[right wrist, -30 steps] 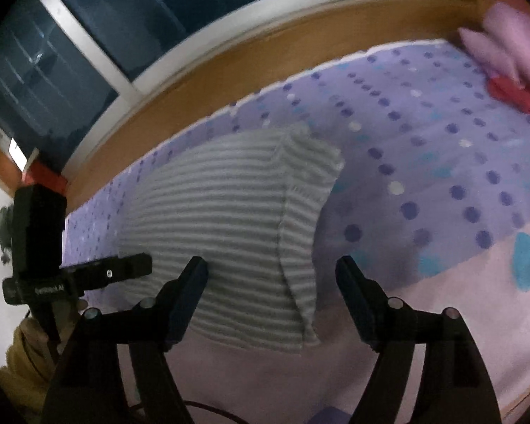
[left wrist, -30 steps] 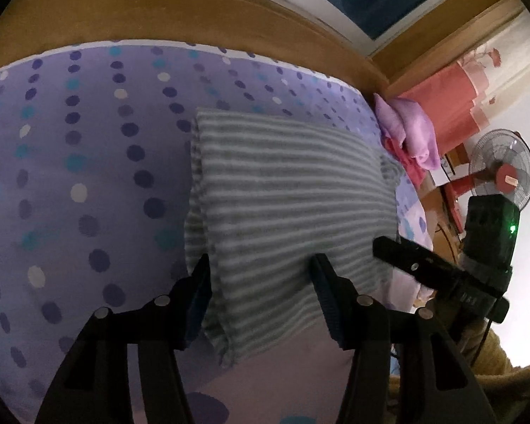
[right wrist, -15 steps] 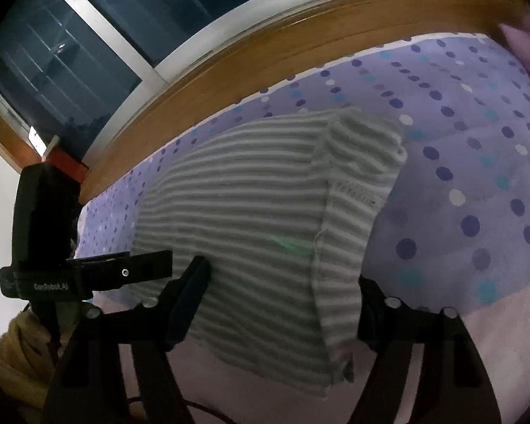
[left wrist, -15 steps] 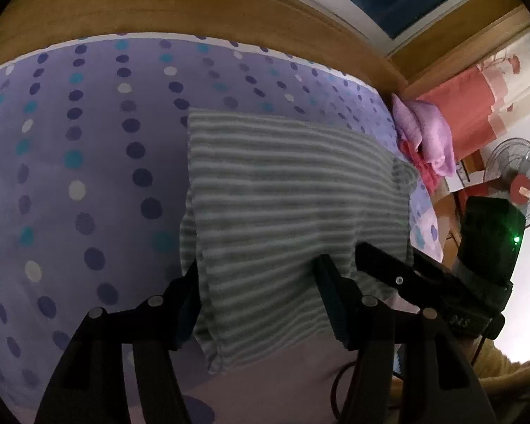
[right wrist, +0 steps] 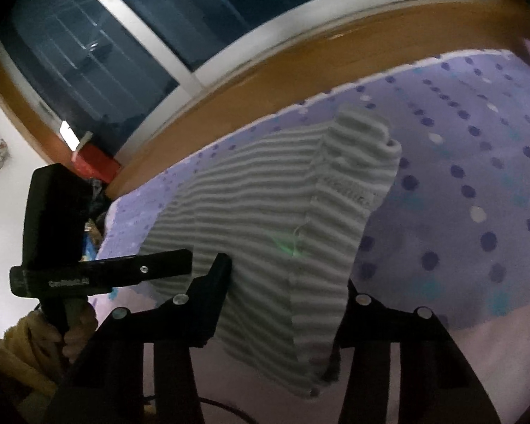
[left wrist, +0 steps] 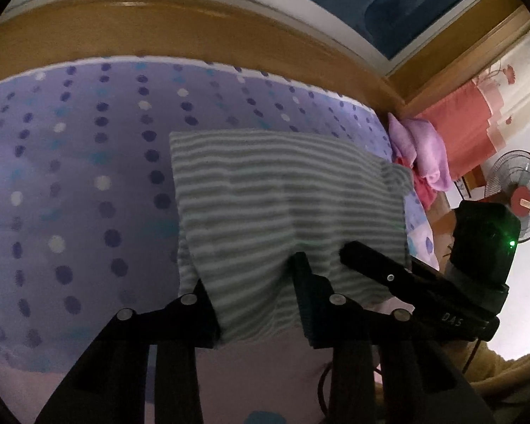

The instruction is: Fold clothes

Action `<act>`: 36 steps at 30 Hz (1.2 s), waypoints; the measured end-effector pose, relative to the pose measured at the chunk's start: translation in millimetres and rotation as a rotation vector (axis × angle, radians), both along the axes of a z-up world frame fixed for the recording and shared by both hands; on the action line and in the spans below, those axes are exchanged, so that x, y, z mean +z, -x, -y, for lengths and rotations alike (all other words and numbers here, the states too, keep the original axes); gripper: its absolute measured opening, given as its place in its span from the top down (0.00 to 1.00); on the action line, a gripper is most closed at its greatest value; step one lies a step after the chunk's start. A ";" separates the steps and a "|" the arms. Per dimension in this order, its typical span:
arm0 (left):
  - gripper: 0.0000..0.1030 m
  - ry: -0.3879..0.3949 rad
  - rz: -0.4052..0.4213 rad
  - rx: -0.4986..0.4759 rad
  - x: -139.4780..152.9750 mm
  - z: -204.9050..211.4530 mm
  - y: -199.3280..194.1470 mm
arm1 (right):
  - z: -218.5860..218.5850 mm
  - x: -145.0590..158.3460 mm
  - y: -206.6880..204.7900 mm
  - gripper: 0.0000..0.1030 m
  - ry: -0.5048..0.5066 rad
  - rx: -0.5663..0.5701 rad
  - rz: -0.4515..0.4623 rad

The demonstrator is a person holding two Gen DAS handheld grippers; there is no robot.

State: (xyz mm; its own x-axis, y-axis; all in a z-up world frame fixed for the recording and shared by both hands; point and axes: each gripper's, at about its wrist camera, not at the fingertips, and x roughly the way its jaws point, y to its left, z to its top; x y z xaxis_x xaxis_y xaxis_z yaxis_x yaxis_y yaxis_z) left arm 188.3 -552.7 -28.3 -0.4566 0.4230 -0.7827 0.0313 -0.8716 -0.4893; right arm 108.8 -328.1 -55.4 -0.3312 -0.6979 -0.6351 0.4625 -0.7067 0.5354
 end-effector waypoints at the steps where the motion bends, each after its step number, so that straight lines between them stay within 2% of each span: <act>1: 0.68 0.002 -0.012 0.011 4.6 5.8 -4.7 | 5.1 2.7 -1.6 0.53 0.002 0.010 -0.005; 4: 0.68 0.014 -0.051 0.042 18.2 24.6 -18.9 | 22.6 12.1 -7.3 0.54 0.009 0.041 -0.026; 9: 0.68 0.039 -0.103 0.103 31.6 70.1 -48.5 | 75.6 33.8 -24.0 0.54 0.007 0.102 -0.082; 14: 0.68 0.061 -0.125 0.152 36.2 148.2 -86.4 | 152.4 54.7 -53.1 0.54 0.003 0.161 -0.111; 22: 0.68 0.119 -0.164 0.212 43.0 287.3 -134.9 | 297.2 55.3 -107.8 0.54 0.007 0.220 -0.129; 26: 0.68 0.162 -0.178 0.242 45.1 335.9 -138.7 | 364.4 59.1 -120.4 0.54 0.010 0.249 -0.155; 30: 0.68 0.181 -0.203 0.276 41.8 369.4 -131.8 | 413.3 65.0 -125.1 0.54 -0.002 0.265 -0.192; 33: 0.68 0.207 -0.207 0.279 31.8 384.8 -122.0 | 437.5 61.3 -119.8 0.54 -0.031 0.264 -0.194; 36: 0.68 0.226 -0.177 0.264 14.2 392.7 -110.2 | 451.0 47.6 -115.1 0.54 -0.065 0.248 -0.163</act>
State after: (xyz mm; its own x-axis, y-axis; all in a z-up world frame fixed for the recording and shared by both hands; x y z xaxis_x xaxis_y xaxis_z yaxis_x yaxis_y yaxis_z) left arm 298.5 -945.5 -14.1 -0.6632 0.0989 -0.7419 0.2012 -0.9312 -0.3040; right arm 223.9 -779.1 -7.8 -0.2569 -0.7299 -0.6334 0.7010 -0.5919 0.3977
